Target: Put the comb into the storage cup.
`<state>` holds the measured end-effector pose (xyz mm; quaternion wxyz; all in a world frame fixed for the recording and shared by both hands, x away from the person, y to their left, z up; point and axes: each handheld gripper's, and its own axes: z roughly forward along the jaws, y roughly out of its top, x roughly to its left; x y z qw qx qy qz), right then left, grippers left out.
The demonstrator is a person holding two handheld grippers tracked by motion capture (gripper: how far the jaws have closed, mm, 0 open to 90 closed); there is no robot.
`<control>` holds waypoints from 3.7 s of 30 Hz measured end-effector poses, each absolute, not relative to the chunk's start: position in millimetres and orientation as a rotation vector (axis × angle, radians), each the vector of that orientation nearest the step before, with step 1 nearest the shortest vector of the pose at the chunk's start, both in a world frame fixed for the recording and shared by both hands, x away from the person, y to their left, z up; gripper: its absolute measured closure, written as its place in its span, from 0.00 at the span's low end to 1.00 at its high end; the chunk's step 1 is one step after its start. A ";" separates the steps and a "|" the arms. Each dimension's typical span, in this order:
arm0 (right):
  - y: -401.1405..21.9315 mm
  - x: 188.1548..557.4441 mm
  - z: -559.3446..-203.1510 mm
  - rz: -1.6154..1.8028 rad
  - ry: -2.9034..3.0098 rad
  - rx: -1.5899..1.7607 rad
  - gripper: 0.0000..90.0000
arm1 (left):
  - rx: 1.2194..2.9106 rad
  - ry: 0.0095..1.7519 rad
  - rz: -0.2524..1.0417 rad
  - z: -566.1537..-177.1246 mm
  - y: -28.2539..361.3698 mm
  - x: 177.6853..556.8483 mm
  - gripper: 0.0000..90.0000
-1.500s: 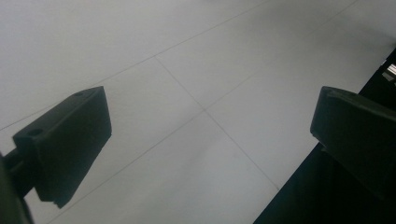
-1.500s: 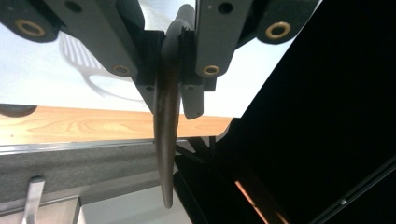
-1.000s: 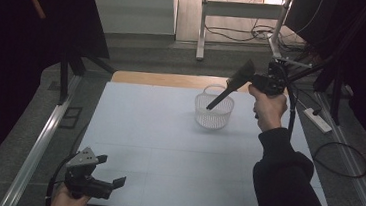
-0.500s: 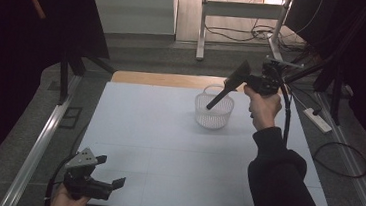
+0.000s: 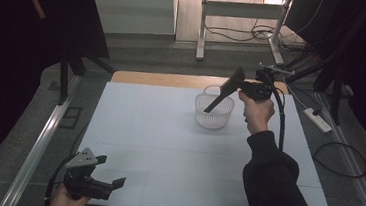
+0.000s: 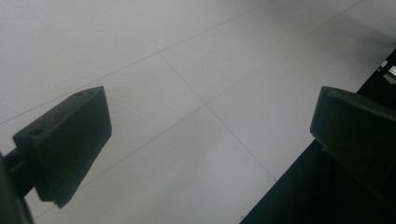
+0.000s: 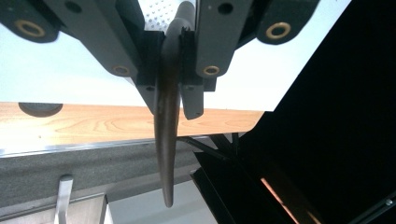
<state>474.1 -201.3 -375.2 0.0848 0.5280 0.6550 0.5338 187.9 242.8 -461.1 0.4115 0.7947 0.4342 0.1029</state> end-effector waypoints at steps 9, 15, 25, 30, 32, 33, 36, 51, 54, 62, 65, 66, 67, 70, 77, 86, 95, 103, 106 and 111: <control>-199.2 476.6 -390.1 1.595 1.956 1.594 0.93 | 2.001 1.103 0.260 -461.3 242.5 188.4 0.00; -197.3 477.8 -398.8 1.589 1.961 1.599 0.93 | 2.003 1.104 0.257 -461.4 242.6 188.7 0.00; -198.0 480.5 -411.9 1.602 1.953 1.631 0.93 | 2.003 1.104 0.255 -461.5 242.8 188.8 0.00; -198.1 481.8 -417.6 1.597 1.953 1.643 0.93 | 2.002 1.104 0.255 -461.5 242.9 188.8 0.00; -198.3 482.5 -420.9 1.591 1.957 1.649 0.93 | 2.002 1.104 0.255 -461.5 242.9 188.8 0.00; -198.6 482.9 -422.0 1.596 1.957 1.651 0.93 | 2.002 1.104 0.254 -461.5 242.9 188.8 0.00; -201.4 484.4 -425.9 1.612 1.951 1.668 0.93 | 2.002 1.105 0.254 -461.5 242.9 188.8 0.00; -215.5 487.2 -440.8 1.593 1.892 1.758 0.91 | 2.002 1.108 0.252 -461.6 242.9 189.1 0.00; -217.7 487.2 -443.3 1.575 1.883 1.773 0.90 | 2.002 1.108 0.253 -461.6 243.0 189.0 0.00; -222.0 486.2 -448.0 1.520 1.880 1.792 0.86 | 2.001 1.109 0.251 -461.7 243.0 189.1 0.00; -223.2 485.9 -450.2 1.490 1.883 1.790 0.83 | 2.002 1.111 0.251 -461.7 243.0 189.2 0.00; -223.7 485.8 -451.3 1.475 1.885 1.791 0.82 | 2.001 1.113 0.253 -461.6 243.0 189.2 0.00; -223.9 485.8 -451.9 1.470 1.886 1.792 0.81 | 2.001 1.114 0.253 -461.7 243.0 189.3 0.00; -224.7 485.6 -453.5 1.450 1.894 1.793 0.77 | 2.001 1.119 0.254 -461.7 242.8 189.5 0.00; -223.4 484.2 -453.0 1.419 1.917 1.768 0.63 | 2.004 1.123 0.250 -461.8 242.8 190.0 0.00; -224.0 483.8 -451.5 1.381 1.947 1.741 0.49 | 2.003 1.123 0.247 -461.9 242.6 190.2 0.01; -222.1 480.8 -448.6 1.312 1.989 1.679 0.36 | 2.001 1.121 0.243 -461.9 243.3 190.3 0.01; -222.6 478.3 -445.2 1.298 2.016 1.647 0.30 | 1.999 1.120 0.244 -461.7 243.5 190.0 0.01; -221.6 476.9 -444.1 1.287 2.035 1.639 0.27 | 1.997 1.120 0.246 -461.5 243.6 189.8 0.01; -220.4 474.7 -441.2 1.276 2.055 1.615 0.23 | 1.991 1.124 0.254 -461.2 244.2 189.3 0.01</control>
